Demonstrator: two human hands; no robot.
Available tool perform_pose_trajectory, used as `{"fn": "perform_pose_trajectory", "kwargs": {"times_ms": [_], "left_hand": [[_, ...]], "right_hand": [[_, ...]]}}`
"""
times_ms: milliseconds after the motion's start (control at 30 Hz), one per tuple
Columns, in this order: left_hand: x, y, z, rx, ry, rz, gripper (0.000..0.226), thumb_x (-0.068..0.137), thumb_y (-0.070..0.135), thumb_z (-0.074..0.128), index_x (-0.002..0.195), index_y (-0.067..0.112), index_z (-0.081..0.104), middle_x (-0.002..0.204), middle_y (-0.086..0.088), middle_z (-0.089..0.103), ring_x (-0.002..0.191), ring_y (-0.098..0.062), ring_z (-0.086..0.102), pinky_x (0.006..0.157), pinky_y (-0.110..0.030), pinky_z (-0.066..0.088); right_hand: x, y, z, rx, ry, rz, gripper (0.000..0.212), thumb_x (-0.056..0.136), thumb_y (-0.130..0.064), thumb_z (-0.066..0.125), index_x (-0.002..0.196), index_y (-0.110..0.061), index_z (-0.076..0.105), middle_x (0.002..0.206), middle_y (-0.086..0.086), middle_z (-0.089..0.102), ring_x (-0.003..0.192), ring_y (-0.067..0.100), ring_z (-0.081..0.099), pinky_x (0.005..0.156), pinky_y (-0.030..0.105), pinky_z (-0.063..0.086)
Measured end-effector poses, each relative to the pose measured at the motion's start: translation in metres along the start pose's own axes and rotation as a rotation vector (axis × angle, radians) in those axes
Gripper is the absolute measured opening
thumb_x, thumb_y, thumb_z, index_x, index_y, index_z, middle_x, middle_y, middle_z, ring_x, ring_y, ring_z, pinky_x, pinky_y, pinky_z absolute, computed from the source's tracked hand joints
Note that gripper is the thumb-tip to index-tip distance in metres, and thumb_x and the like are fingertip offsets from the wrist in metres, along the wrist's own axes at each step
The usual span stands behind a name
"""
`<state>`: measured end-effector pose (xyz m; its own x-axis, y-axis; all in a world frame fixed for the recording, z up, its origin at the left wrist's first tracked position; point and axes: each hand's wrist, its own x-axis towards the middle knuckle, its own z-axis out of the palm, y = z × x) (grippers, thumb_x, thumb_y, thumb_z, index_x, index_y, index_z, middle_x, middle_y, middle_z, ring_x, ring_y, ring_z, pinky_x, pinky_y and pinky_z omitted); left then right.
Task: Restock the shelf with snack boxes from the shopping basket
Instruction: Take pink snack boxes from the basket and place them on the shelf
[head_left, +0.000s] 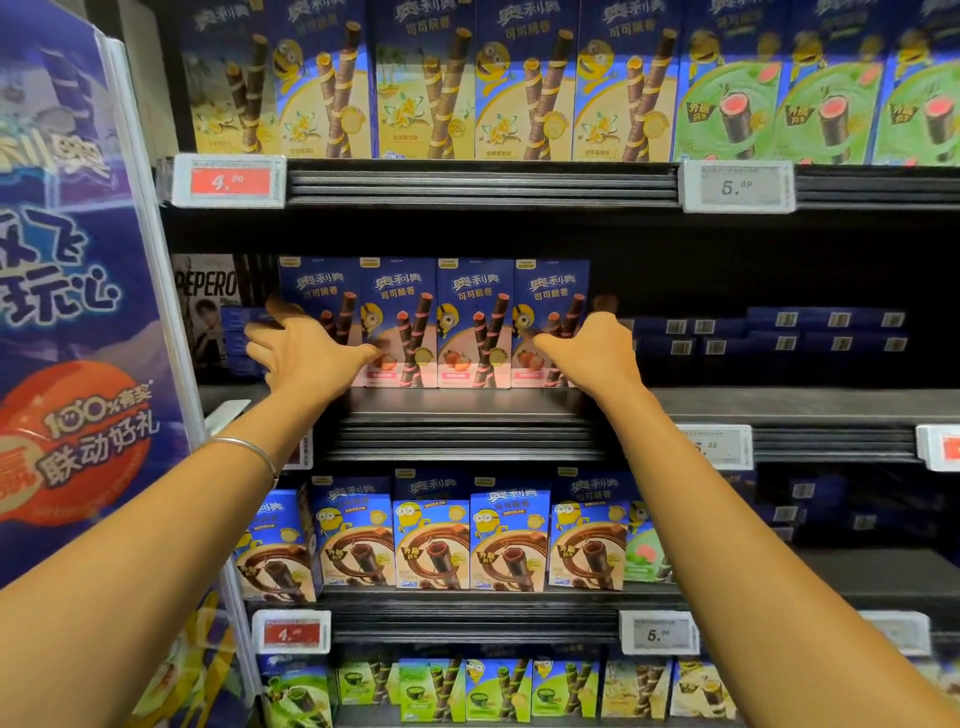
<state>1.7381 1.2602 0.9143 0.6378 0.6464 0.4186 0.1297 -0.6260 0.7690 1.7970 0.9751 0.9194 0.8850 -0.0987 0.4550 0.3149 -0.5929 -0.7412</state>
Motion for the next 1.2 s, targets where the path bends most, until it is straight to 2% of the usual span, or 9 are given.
{"fn": "perform_pose_trajectory", "kwargs": {"times_ms": [100, 200, 400, 600, 700, 833, 933, 1067, 1200], "left_hand": [[-0.001, 0.001, -0.001, 0.014, -0.006, 0.003, 0.132, 0.073, 0.053, 0.091, 0.159, 0.0, 0.007, 0.165, -0.037, -0.001, 0.154, -0.052, 0.003, 0.121, -0.062, 0.023], [-0.002, 0.001, -0.003, 0.008, -0.002, 0.01, 0.13, 0.073, 0.051, 0.091, 0.159, 0.0, 0.007, 0.165, -0.037, 0.001, 0.153, -0.052, 0.004, 0.121, -0.062, 0.024], [-0.004, 0.0, -0.005, -0.015, -0.018, 0.007, 0.124, 0.074, 0.049, 0.092, 0.157, 0.001, 0.014, 0.164, -0.035, 0.004, 0.153, -0.05, 0.007, 0.121, -0.058, 0.026], [-0.005, 0.001, -0.007, 0.002, -0.034, -0.003, 0.116, 0.075, 0.05, 0.091, 0.153, -0.001, 0.022, 0.164, -0.036, 0.005, 0.153, -0.05, 0.007, 0.121, -0.057, 0.027], [-0.006, 0.001, -0.008, -0.009, -0.043, -0.011, 0.119, 0.075, 0.05, 0.091, 0.154, -0.002, 0.02, 0.165, -0.036, 0.002, 0.154, -0.05, 0.005, 0.122, -0.057, 0.025], [-0.007, 0.003, -0.011, -0.067, -0.021, -0.019, 0.119, 0.075, 0.051, 0.09, 0.154, -0.001, 0.018, 0.163, -0.033, 0.01, 0.151, -0.05, 0.013, 0.119, -0.059, 0.029], [-0.008, 0.005, -0.014, -0.134, 0.025, -0.018, 0.115, 0.08, 0.053, 0.085, 0.156, 0.0, 0.017, 0.161, -0.029, 0.017, 0.149, -0.049, 0.02, 0.117, -0.06, 0.03], [-0.021, 0.008, -0.015, -0.23, 0.071, 0.031, 0.106, 0.085, 0.053, 0.08, 0.156, 0.004, 0.018, 0.159, -0.026, 0.021, 0.146, -0.047, 0.025, 0.116, -0.059, 0.033], [-0.047, 0.013, -0.012, -0.299, 0.064, 0.107, 0.097, 0.088, 0.052, 0.076, 0.157, 0.008, 0.024, 0.158, -0.022, 0.027, 0.145, -0.043, 0.029, 0.117, -0.058, 0.034]], "right_hand": [[-0.004, -0.01, 0.011, -0.171, -0.004, 0.034, 0.066, 0.077, -0.062, 0.075, 0.119, -0.013, 0.059, 0.117, 0.011, 0.063, 0.105, 0.031, 0.063, 0.081, 0.041, 0.055], [-0.004, -0.016, 0.019, -0.243, -0.004, 0.087, 0.09, 0.076, -0.062, 0.074, 0.143, -0.01, 0.044, 0.139, 0.017, 0.052, 0.123, 0.039, 0.055, 0.093, 0.048, 0.054], [-0.002, -0.015, 0.02, -0.25, 0.008, 0.111, 0.1, 0.074, -0.063, 0.074, 0.149, -0.009, 0.037, 0.144, 0.018, 0.048, 0.126, 0.04, 0.053, 0.094, 0.048, 0.053], [-0.004, -0.012, 0.015, -0.202, -0.015, 0.106, 0.09, 0.076, -0.062, 0.075, 0.143, -0.01, 0.044, 0.137, 0.017, 0.053, 0.121, 0.039, 0.056, 0.095, 0.05, 0.054], [-0.006, -0.009, 0.013, -0.158, -0.019, 0.086, 0.068, 0.079, -0.055, 0.076, 0.128, -0.011, 0.057, 0.129, 0.016, 0.058, 0.116, 0.038, 0.058, 0.093, 0.049, 0.055], [-0.006, -0.006, 0.007, 0.114, -0.05, 0.09, 0.053, 0.076, -0.036, 0.085, 0.116, -0.008, 0.064, 0.118, 0.013, 0.067, 0.109, 0.031, 0.064, 0.095, 0.048, 0.056], [-0.01, -0.004, 0.0, 0.369, -0.073, 0.113, 0.051, 0.074, -0.021, 0.09, 0.112, -0.01, 0.058, 0.115, 0.007, 0.068, 0.107, 0.023, 0.064, 0.091, 0.04, 0.056], [-0.016, -0.001, -0.01, 0.462, -0.108, 0.102, 0.051, 0.075, -0.02, 0.089, 0.104, -0.018, 0.048, 0.098, -0.006, 0.06, 0.088, 0.006, 0.058, 0.062, 0.019, 0.04], [-0.025, 0.004, -0.024, 0.474, -0.166, 0.126, 0.063, 0.08, -0.022, 0.086, 0.123, -0.015, 0.04, 0.107, -0.006, 0.051, 0.092, 0.008, 0.053, 0.074, 0.024, 0.042]]}}
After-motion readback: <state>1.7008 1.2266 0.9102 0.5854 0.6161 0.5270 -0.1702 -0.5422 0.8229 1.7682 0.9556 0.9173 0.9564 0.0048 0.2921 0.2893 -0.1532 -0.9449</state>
